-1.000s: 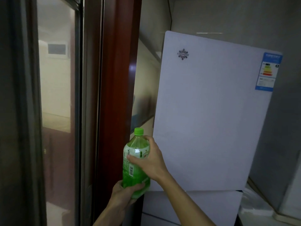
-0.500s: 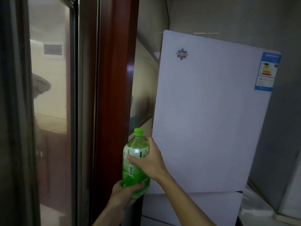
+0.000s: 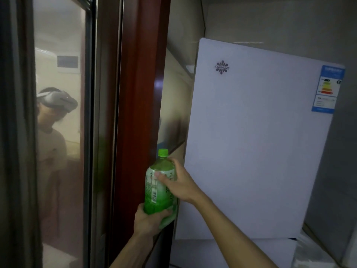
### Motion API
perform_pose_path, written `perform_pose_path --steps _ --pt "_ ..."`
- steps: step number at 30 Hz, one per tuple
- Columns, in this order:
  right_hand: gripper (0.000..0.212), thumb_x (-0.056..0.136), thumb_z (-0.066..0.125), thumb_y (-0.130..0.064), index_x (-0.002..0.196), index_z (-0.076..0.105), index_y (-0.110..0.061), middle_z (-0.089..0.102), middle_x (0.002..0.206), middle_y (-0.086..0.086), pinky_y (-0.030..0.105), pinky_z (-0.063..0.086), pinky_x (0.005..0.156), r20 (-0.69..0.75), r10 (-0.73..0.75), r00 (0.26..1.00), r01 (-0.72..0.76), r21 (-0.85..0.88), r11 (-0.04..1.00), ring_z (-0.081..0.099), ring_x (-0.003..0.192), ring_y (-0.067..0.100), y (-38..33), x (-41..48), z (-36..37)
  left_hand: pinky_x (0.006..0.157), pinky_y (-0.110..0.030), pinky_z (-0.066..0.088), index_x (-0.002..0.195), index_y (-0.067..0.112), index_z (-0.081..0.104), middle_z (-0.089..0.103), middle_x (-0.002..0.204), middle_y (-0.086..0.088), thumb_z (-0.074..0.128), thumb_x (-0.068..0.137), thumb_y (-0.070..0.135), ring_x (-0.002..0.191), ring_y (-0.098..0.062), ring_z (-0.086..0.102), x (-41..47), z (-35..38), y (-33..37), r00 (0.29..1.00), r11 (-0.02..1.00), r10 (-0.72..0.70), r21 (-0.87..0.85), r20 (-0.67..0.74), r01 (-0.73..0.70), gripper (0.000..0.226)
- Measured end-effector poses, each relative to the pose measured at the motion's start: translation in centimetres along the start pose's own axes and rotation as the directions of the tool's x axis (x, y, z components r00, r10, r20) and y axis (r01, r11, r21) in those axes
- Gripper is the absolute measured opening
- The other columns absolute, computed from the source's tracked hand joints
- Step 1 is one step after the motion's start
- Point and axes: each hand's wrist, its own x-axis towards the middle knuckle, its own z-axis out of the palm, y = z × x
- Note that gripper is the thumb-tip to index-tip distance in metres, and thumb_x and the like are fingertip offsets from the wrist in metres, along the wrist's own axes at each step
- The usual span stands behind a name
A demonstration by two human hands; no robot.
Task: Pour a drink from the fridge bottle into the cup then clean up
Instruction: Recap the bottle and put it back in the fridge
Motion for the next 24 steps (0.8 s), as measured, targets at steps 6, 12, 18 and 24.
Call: perform_pose_path --steps 6,12,18,24 --pt "0.072 0.096 0.003 -0.068 0.155 0.020 -0.030 0.018 0.162 -0.008 0.039 0.009 0.123 0.172 0.083 0.982 -0.014 -0.367 0.930 0.013 0.149 0.010 -0.8 2.5 -3.8 0.077 -0.046 0.061 0.115 0.010 0.062 0.071 0.093 -0.010 0.094 0.039 0.013 0.085 -0.031 0.070 1.6 0.5 -0.9 0.996 0.999 0.039 0.008 -0.077 -0.038 0.083" --pt "0.060 0.098 0.000 -0.061 0.151 0.018 -0.040 0.033 0.157 0.000 0.049 0.036 0.108 0.146 0.141 0.979 0.027 -0.784 0.621 0.044 0.135 0.030 -1.7 3.3 -4.9 0.066 -0.037 0.062 0.114 0.016 0.062 0.071 0.095 -0.007 0.092 0.034 0.022 0.083 -0.027 0.070 2.3 0.9 -1.4 0.995 0.999 0.000 0.038 -0.099 0.003 0.086" --pt "0.054 0.101 0.005 -0.055 0.147 0.022 -0.035 0.037 0.150 0.004 0.047 0.044 0.094 0.171 0.130 0.977 0.098 -0.893 0.440 0.055 0.118 0.036 -1.6 3.5 -4.8 0.054 -0.024 0.053 0.113 0.015 0.064 0.070 0.091 -0.005 0.095 0.046 0.013 0.082 -0.024 0.070 2.5 0.8 -2.1 0.993 0.996 -0.007 0.089 -0.117 0.018 0.074" --pt "0.062 0.096 0.005 -0.064 0.133 0.037 -0.026 0.052 0.133 0.014 0.043 0.044 0.087 0.087 0.019 0.996 0.064 -0.851 0.521 0.058 0.108 0.037 -3.1 -0.2 -4.2 0.081 -0.043 0.059 0.115 0.023 0.063 0.070 0.094 -0.001 0.085 0.019 0.043 0.088 -0.024 0.068 2.5 0.7 -2.6 0.985 0.987 0.022 0.158 -0.173 0.006 0.101"
